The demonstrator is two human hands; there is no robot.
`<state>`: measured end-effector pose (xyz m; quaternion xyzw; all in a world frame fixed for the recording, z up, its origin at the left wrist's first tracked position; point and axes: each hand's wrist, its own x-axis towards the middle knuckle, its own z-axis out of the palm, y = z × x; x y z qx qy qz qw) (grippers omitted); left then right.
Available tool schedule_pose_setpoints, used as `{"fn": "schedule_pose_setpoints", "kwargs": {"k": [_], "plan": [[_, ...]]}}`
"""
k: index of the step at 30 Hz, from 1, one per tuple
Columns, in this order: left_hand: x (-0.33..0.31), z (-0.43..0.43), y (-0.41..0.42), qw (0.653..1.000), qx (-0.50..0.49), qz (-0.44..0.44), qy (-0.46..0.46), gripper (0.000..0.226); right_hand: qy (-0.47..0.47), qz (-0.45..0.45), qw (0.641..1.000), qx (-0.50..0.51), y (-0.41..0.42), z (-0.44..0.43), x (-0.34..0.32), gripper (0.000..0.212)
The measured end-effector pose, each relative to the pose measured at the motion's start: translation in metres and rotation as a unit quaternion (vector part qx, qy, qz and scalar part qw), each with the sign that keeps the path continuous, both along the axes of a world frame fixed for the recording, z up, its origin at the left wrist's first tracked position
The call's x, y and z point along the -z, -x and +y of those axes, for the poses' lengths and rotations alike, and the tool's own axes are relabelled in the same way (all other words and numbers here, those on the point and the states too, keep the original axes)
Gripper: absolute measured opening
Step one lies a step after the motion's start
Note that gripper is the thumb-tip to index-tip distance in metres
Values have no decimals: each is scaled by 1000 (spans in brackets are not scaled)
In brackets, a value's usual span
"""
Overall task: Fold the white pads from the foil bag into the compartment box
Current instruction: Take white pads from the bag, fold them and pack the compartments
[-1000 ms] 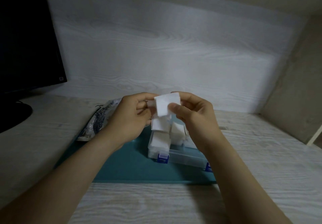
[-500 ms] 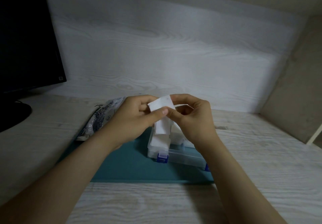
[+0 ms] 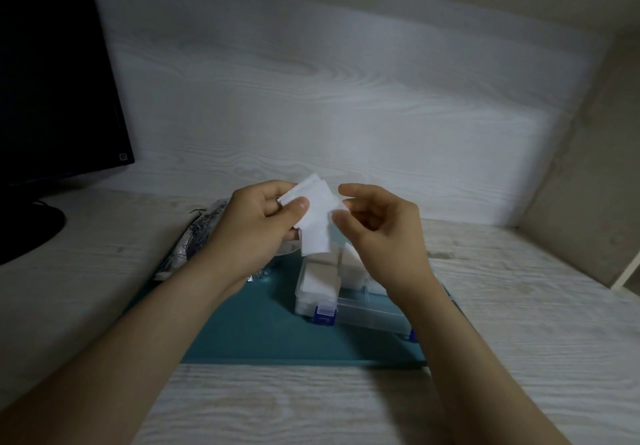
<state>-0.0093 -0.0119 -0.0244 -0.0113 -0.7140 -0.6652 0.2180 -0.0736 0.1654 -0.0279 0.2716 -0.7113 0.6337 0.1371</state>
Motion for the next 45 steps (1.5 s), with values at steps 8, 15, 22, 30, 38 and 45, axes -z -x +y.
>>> {"fn": "schedule_pose_setpoints", "kwargs": {"k": [8,15,22,30,38,45], "plan": [[1,-2,2,1000,2,-7,-18,18,48,-35,996,61,2,1,-2,12],[2,0,0,1000,12,14,13,22,113,-61,989,-70,-5,9,-12,17],[1,0,-2,998,23,8,53,26,53,-44,997,-45,-9,3,-10,30],[0,5,-2,995,99,-8,22,36,40,-24,999,3,-4,1,-5,20],[1,6,-5,995,87,3,47,24,8,-10,1000,25,-3,-2,0,22],[0,-1,0,997,-48,54,28,25,-70,-29,997,-5,-13,-6,0,49]]}}
